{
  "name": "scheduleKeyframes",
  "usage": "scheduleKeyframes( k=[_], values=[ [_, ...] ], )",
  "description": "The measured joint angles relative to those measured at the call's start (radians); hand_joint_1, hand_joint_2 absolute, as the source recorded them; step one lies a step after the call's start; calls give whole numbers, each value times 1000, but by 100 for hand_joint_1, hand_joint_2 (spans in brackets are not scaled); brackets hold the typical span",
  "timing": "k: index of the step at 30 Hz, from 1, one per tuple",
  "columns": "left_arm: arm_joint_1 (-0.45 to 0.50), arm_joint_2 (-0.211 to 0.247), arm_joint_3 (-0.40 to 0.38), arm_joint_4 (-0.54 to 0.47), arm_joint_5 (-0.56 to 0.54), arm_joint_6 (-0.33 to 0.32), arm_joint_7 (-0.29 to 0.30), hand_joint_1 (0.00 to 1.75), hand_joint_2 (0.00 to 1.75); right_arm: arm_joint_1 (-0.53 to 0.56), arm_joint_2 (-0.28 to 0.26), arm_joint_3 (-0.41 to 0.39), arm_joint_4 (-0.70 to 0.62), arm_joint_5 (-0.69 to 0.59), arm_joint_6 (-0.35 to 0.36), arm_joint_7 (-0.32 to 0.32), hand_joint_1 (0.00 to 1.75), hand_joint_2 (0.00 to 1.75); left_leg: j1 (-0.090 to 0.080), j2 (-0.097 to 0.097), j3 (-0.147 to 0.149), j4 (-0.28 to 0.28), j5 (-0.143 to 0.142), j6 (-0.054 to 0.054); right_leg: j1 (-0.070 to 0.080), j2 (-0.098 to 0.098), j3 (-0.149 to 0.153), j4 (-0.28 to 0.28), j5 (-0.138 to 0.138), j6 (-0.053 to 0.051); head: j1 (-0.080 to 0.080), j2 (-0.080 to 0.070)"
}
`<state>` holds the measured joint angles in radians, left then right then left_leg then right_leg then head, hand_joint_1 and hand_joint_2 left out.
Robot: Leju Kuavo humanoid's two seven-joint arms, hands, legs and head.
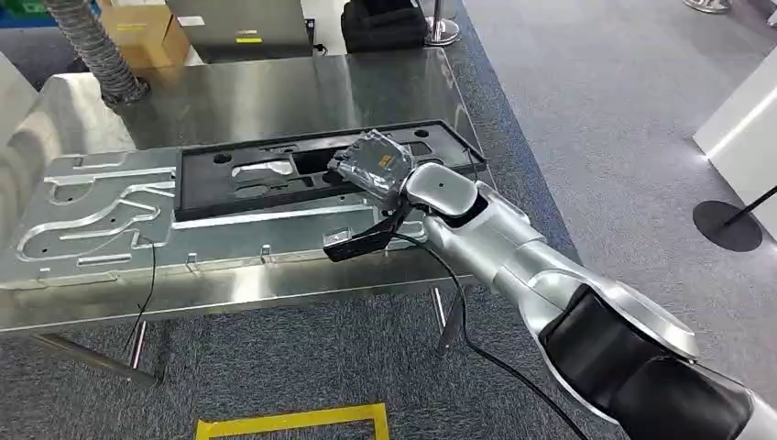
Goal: Take the parts from the cabinet and place them on the table.
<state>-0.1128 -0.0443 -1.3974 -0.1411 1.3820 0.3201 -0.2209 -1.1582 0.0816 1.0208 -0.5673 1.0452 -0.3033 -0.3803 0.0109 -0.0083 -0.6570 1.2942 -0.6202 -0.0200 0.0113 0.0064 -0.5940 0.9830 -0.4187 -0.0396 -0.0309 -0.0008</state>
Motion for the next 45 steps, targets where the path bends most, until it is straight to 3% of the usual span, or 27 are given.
scheduleKeyframes(
  k=[1,2,3,4,5,6,7,8,11,12,13,15,16,17,18,20,21,22,23,24,28,34,35,41,42,45],
  values=[
    [-2,0,0,0,2,0,-4,0,175,3,0,3,0,0,0,0,175,175,2,1,-27,5,-16,-5,-3,1,18,1,-14,4,0,0],
    [-5,0,0,0,1,-1,-4,0,175,3,0,5,2,1,0,1,175,175,2,2,-31,-23,-7,-8,-6,1,34,2,-27,8,0,0],
    [-5,0,0,0,1,-1,-4,0,175,3,0,8,2,2,1,2,175,175,4,3,-22,-84,32,-13,-11,0,52,6,-39,14,0,0],
    [-2,1,0,0,1,-1,-4,0,175,2,2,9,2,3,1,2,175,175,7,3,-7,-165,94,-19,-16,0,69,10,-55,19,0,0],
    [0,2,0,0,1,0,-4,0,175,2,3,11,2,3,2,3,175,175,12,5,1,-246,198,-23,-16,0,74,14,-70,26,0,0],
    [2,-1,0,0,1,-1,-5,0,175,3,3,12,5,3,2,4,175,175,14,11,-13,-277,259,-18,-15,2,83,30,-82,32,0,0],
    [0,2,0,-1,1,-3,-5,0,175,0,3,14,6,3,4,6,175,175,6,9,-5,-276,243,4,-14,8,68,20,-81,40,0,0],
    [-1,1,0,-1,0,-3,-7,0,175,3,3,15,7,5,5,8,175,175,6,6,-14,-273,253,14,-13,6,64,20,-85,47,0,0],
    [-4,0,0,-1,-1,-3,-7,0,175,1,2,15,7,6,4,9,175,175,9,4,-6,-278,245,29,-21,3,65,36,-106,64,0,0],
    [-5,0,0,-1,-1,-3,-6,0,175,-2,2,15,7,5,4,9,175,175,8,4,-1,-281,241,35,-20,1,44,80,-127,66,0,0],
    [-6,0,0,-1,-1,-2,-5,0,175,-4,2,15,8,5,4,9,175,175,8,4,2,-281,237,39,-20,1,2,153,-157,67,0,0],
    [-5,0,0,-1,1,-2,-2,0,175,0,2,17,10,5,5,9,175,175,6,4,7,-281,229,45,-20,1,-105,326,-214,67,0,0],
    [-5,1,0,-1,2,-2,-1,0,175,4,2,19,12,5,7,9,175,175,5,3,11,-280,225,46,-20,1,-137,360,-206,67,0,0],
    [-5,1,0,-1,5,-1,-1,0,175,6,2,22,13,5,10,9,175,175,4,1,18,-280,220,45,-20,1,-143,342,-170,65,0,0],
    [-5,1,0,-1,6,-1,-1,0,175,6,2,24,13,5,12,8,175,175,2,-1,26,-280,215,45,-19,1,-127,284,-117,60,0,0],
    [-4,1,0,-1,7,-1,-1,0,175,-1,5,24,13,4,15,5,175,175,-2,-2,46,-280,203,43,-12,1,-59,103,-3,42,0,0],
    [-5,-2,0,-2,10,0,-1,0,175,-7,7,25,13,2,16,3,175,175,-7,-2,49,-278,199,38,-2,0,-40,53,9,31,0,0],
    [-5,-1,0,-2,10,0,-1,0,175,-15,11,26,13,0,18,0,175,175,-8,-3,47,-277,196,33,-3,-3,-30,30,3,28,1,0],
    [-4,-2,0,-2,11,0,-1,0,175,-17,15,26,13,-2,18,0,175,175,-7,-2,45,-278,195,32,-3,-3,-31,28,2,35,0,0],
    [-2,0,0,-2,12,0,-1,0,175,-18,17,27,13,-3,18,-2,175,175,-9,0,46,-277,190,38,-7,0,-31,24,1,50,0,0],
    [-1,0,0,-2,13,2,-1,0,175,-18,21,31,15,-7,18,-5,175,175,-6,2,49,-284,194,29,-4,3,-31,24,1,44,0,0],
    [-1,1,0,-2,19,3,-10,0,175,-18,25,33,18,-16,17,-10,175,175,-6,1,51,-289,196,24,-4,3,-32,26,0,39,0,0],
    [-1,1,0,-2,18,3,-9,0,175,-18,25,34,19,-18,17,-12,0,175,-6,1,51,-289,196,24,-4,3,-32,26,0,39,0,0],
    [-2,1,-2,-2,-5,18,2,0,175,-22,25,38,23,-24,13,-13,0,175,-6,2,51,-289,196,24,-4,2,-32,26,0,38,0,0],
    [-2,1,-2,-2,-5,19,2,0,175,-23,25,40,23,-25,11,-13,0,0,-6,2,52,-289,196,24,-5,2,-32,26,0,38,0,0],
    [-1,1,-2,-2,0,23,-2,0,175,-23,25,42,23,-25,6,-13,0,0,-6,2,52,-289,196,24,-5,2,-32,26,0,39,0,0]
  ],
)
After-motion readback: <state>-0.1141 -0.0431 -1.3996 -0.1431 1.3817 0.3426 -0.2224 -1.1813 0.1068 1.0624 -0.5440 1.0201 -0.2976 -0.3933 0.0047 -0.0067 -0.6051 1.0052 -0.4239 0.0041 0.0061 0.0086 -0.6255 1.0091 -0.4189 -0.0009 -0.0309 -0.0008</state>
